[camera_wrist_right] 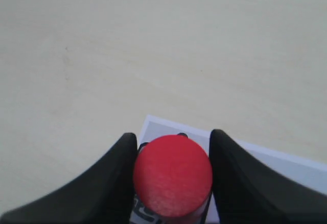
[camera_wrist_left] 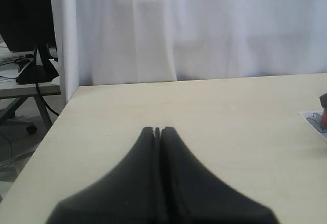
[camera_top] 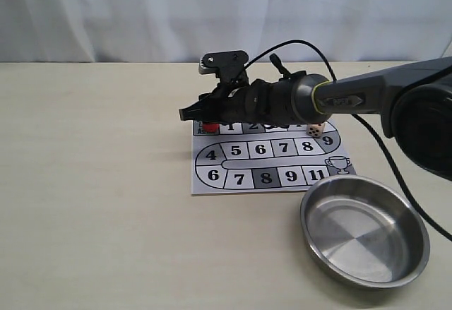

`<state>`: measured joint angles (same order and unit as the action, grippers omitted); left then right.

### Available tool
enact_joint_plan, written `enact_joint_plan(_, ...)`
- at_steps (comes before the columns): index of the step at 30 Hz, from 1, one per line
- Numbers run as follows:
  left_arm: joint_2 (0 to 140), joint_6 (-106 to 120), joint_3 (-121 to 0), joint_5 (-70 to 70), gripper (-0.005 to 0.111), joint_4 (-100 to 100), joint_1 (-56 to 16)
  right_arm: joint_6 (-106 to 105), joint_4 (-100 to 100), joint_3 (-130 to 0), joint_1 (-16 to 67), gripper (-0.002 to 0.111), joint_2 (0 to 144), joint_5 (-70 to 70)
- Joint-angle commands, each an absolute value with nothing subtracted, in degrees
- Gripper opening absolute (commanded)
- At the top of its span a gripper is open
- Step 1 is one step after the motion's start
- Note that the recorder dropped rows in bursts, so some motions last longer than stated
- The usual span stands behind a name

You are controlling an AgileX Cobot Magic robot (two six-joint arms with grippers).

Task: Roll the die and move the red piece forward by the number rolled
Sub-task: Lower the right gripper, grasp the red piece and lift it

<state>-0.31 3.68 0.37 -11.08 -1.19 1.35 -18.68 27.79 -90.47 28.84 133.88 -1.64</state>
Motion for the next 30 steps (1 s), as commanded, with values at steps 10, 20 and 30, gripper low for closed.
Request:
enact_joint_plan(10, 0.0, 3.56, 0.0, -10.63, 0.0, -0.8, 1.25, -26.64, 27.87, -90.54, 28.67, 0.004, 129.52, -0.58)
enact_joint_plan(20, 0.0, 3.56, 0.0, -10.51, 0.0, -0.8, 1.25, -25.94, 27.87, -90.54, 26.14, 0.004, 129.43, 1.38)
enact_joint_plan(30, 0.0, 3.56, 0.0, -11.03, 0.0, -0.8, 1.25, -25.79, 27.87, -90.54, 26.03, 0.004, 133.44, 2.0)
